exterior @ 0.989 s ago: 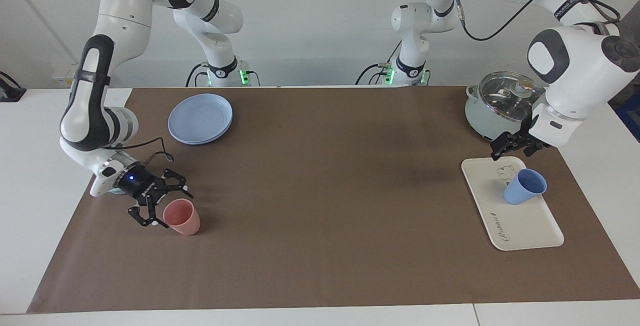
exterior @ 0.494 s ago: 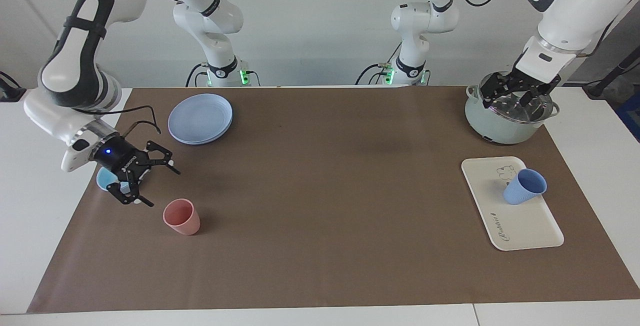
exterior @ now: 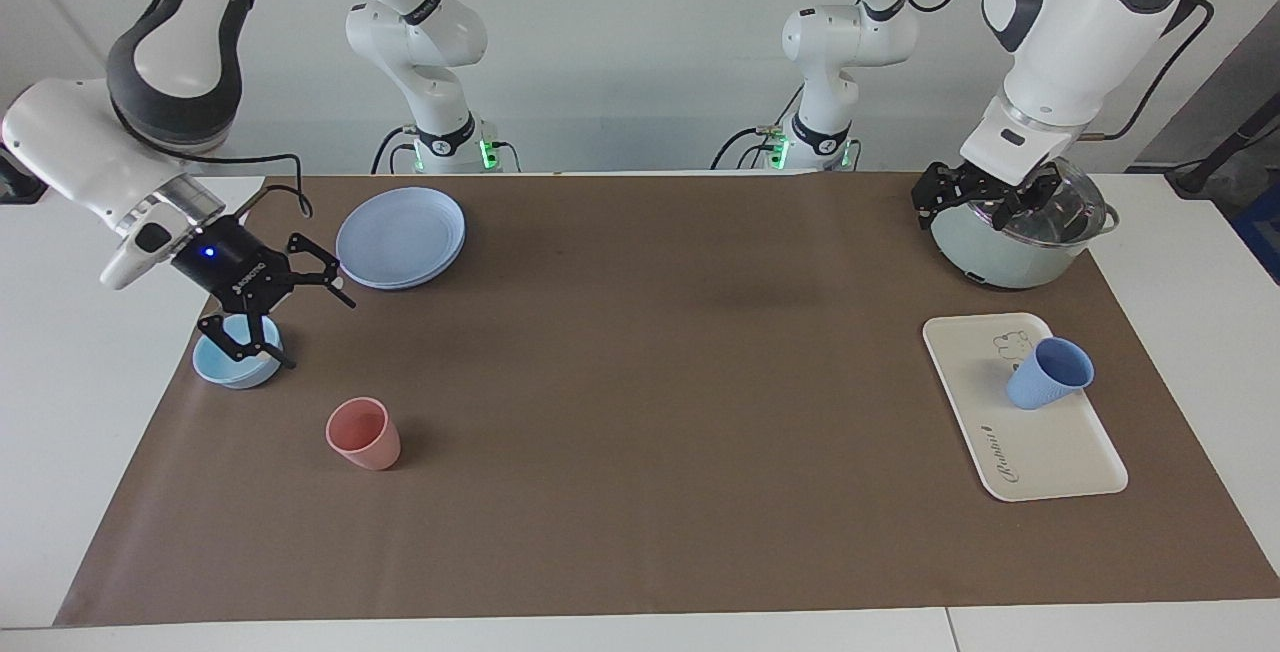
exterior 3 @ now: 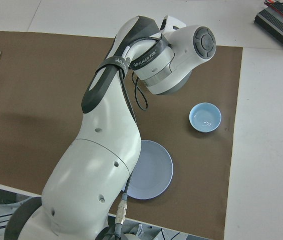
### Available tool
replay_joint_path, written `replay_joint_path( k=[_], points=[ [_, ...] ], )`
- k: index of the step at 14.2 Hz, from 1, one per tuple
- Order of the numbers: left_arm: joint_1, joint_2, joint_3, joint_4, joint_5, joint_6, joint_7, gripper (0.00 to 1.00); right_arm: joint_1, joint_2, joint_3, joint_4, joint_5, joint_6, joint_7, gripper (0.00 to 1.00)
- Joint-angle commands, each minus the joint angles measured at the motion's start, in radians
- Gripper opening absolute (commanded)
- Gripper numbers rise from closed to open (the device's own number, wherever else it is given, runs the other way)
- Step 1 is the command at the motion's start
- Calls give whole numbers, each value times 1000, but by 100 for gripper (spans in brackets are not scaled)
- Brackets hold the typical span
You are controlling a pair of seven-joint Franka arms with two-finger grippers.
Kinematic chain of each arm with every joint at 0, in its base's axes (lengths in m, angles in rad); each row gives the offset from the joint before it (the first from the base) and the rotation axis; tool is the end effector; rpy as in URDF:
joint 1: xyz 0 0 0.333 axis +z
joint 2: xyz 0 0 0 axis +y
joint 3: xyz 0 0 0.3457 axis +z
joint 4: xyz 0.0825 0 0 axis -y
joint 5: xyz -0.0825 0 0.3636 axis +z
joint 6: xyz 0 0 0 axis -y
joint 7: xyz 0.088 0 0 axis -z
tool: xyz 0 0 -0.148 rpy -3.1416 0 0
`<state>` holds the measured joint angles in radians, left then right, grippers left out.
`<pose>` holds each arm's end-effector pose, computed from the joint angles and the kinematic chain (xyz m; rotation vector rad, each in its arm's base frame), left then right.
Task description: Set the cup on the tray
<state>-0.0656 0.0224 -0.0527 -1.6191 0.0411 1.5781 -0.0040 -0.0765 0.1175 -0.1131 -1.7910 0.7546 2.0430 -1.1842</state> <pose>0.5342 -0.0571 0.5802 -3.0913 0.1794 0.0942 0.6095 -0.0500 0.5123 -2.4546 -0.8777 -0.7206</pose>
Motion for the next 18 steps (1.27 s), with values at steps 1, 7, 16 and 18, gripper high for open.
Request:
replay_joint_path(
  k=[1,7,16,18],
  points=[
    [36,-30,-21,-15,6,28,-43,100,34,-85,15,19,-253,6,370,100],
    [73,-24,-10,25,-64,20,-42,100,35,-114,90,128,-676,-229,846,100],
    [66,-24,-9,22,-72,-19,-40,100,35,-242,139,85,-764,-460,1183,100],
    [60,-32,-10,21,-72,-53,-42,100,34,-242,138,91,-764,-481,1210,100]
  ],
)
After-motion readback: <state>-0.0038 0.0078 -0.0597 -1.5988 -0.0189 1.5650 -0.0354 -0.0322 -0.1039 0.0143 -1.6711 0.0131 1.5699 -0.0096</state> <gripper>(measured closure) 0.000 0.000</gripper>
